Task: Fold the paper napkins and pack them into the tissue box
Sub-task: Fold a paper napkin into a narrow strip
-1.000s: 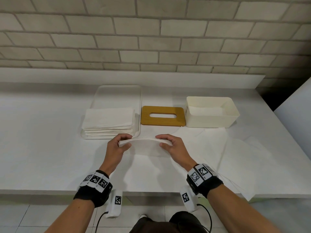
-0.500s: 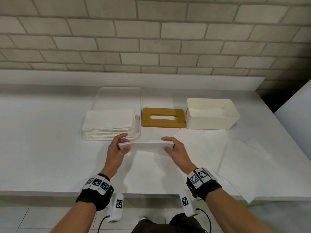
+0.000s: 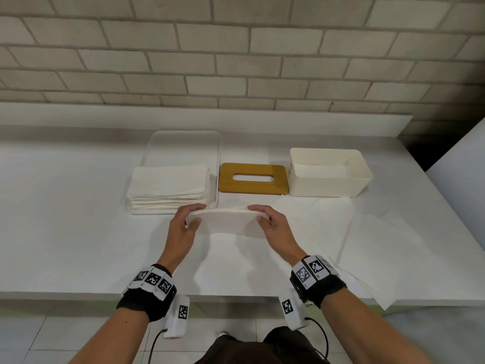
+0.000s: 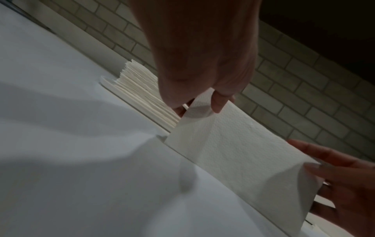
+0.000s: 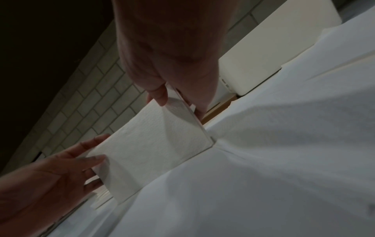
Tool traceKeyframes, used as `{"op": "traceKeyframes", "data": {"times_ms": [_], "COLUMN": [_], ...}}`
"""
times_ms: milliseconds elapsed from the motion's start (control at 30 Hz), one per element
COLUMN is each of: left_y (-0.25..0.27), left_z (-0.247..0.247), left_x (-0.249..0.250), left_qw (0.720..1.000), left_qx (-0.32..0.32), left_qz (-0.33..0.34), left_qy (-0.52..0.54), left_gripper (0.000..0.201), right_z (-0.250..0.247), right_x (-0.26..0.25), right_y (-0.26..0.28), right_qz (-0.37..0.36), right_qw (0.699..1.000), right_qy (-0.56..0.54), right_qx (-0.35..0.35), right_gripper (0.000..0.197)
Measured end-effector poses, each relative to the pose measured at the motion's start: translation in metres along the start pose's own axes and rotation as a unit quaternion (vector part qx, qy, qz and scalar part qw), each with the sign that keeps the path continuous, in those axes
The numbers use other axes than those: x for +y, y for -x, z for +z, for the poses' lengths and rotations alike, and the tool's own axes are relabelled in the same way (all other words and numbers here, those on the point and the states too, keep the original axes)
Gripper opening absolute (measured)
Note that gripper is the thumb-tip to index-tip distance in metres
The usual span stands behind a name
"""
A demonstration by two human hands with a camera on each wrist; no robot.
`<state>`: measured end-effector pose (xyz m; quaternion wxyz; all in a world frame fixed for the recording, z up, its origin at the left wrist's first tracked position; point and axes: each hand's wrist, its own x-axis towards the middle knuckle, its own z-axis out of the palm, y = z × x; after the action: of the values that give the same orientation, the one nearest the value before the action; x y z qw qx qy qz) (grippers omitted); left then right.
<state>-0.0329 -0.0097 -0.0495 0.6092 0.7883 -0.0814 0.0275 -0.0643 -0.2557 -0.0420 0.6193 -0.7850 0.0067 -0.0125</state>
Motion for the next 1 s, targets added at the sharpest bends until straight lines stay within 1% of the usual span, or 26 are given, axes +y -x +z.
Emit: {"op": "traceKeyframes", "data": {"times_ms": [100,167,267,333,400,433,500,567,633,800,900,1000], "left_y": [0.0,0.001,0.002,0.002,0.002,0.001,0.0,0.002,0.004,0.005,0.003,0.004], "left_z": [-0.001,0.0,0.001,0.002,0.004,0.004,0.004,0.003,0.002,0.003,0.007,0.01], "left_x": [0.002,0.003,0.006,0.006,0.008,0.009,0.012,0.014,0.013,0.008,0.007,0.009], "left_qw": [1.0,1.0,0.999,0.998,0.996,0.996,0.997,0.997,0.997,0.99,0.985,0.984], "left_qx": [-0.011,-0.013,-0.006,0.002,0.011,0.013,0.011,0.007,0.006,0.029,0.038,0.037], "left_qz": [0.003,-0.003,-0.035,-0.066,-0.086,-0.086,-0.081,-0.076,-0.077,-0.125,-0.155,-0.163], "left_qy": [-0.011,-0.016,0.011,0.024,0.009,0.002,0.007,0.017,0.026,0.051,0.069,0.06], "left_gripper": [0.032,0.033,0.042,0.048,0.044,0.04,0.036,0.038,0.046,0.059,0.054,0.045], "right_z": [0.001,0.002,0.004,0.006,0.007,0.007,0.007,0.007,0.007,0.009,0.012,0.013], "right_x": [-0.001,0.0,0.007,0.011,0.011,0.009,0.004,0.001,0.001,0.004,0.0,0.0], "right_y": [0.001,0.002,0.002,0.003,0.001,0.001,0.001,0.003,0.005,0.003,0.003,0.003], "right_qz": [-0.015,-0.011,0.022,0.048,0.06,0.056,0.044,0.046,0.05,0.067,0.083,0.08], "right_qw": [1.0,1.0,1.0,0.999,0.998,0.997,0.997,0.998,0.998,0.997,0.996,0.996], "right_qy": [0.012,0.024,-0.019,-0.022,0.019,0.046,0.062,0.035,-0.003,-0.031,-0.012,-0.001], "right_qx": [-0.007,-0.009,-0.002,0.005,0.015,0.021,0.031,0.031,0.027,0.034,0.033,0.03], "right_gripper": [0.034,0.034,0.046,0.052,0.043,0.036,0.031,0.031,0.035,0.045,0.042,0.035]}}
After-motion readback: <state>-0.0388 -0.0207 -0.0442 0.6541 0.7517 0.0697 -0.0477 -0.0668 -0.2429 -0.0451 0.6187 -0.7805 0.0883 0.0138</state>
